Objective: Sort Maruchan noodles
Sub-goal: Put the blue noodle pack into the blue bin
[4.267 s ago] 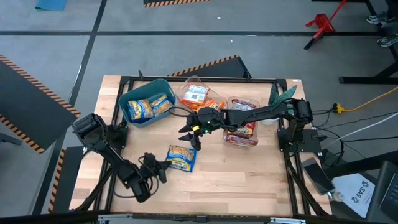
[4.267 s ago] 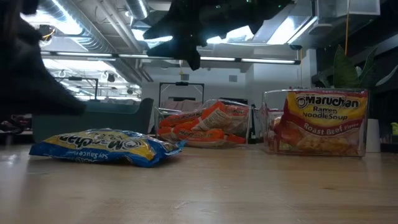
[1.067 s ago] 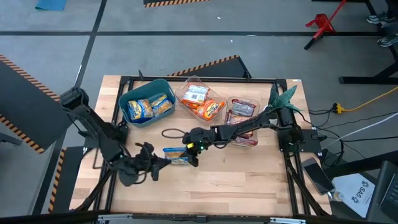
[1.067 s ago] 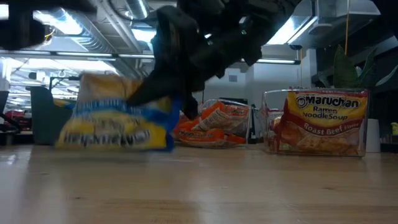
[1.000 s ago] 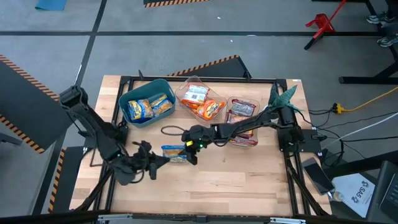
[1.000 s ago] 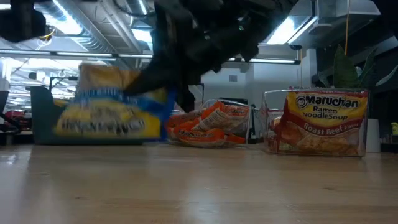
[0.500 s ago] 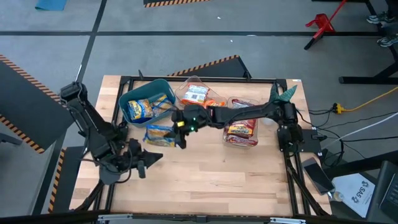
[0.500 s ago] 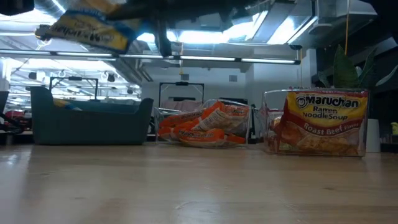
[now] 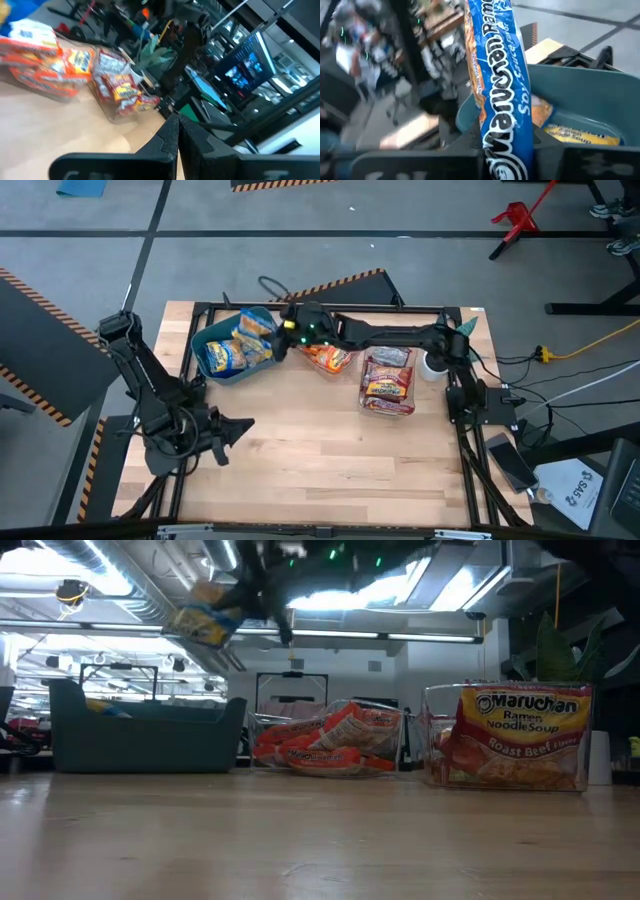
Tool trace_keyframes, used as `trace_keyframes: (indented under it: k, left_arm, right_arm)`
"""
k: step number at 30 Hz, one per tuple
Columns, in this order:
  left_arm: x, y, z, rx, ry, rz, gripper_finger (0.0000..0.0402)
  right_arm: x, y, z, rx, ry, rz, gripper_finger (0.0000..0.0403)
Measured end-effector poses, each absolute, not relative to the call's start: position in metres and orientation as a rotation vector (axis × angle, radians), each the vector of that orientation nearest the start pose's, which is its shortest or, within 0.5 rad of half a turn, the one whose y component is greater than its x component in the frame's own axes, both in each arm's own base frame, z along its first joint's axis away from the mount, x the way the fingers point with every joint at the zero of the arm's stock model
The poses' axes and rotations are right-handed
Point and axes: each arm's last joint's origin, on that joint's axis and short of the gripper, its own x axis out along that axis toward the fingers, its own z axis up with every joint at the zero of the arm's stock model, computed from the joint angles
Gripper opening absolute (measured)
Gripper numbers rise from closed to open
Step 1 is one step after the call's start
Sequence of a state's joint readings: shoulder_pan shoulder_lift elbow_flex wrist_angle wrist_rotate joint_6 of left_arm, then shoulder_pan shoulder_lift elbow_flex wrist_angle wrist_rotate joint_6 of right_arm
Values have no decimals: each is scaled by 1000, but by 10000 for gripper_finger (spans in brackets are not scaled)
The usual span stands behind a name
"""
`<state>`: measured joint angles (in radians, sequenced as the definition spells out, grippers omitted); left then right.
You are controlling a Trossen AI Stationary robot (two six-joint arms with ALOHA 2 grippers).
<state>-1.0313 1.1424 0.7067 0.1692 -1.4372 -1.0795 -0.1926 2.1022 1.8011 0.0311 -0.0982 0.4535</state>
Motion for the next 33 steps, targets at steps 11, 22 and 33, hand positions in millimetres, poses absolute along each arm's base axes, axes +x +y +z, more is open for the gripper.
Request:
trace_keyframes:
  k: [11, 22, 33]
  left_arm:
    - [140, -177, 276, -780, -186, 475, 0]
    - [140, -177, 276, -777, -198, 490, 0]
    - [140, -177, 276, -774, -202, 496, 0]
  right_arm:
    - [514, -123, 235, 728, 117, -244, 21]
    - [530, -127, 211, 692, 111, -279, 29]
    - [562, -115, 227, 522, 225, -304, 93]
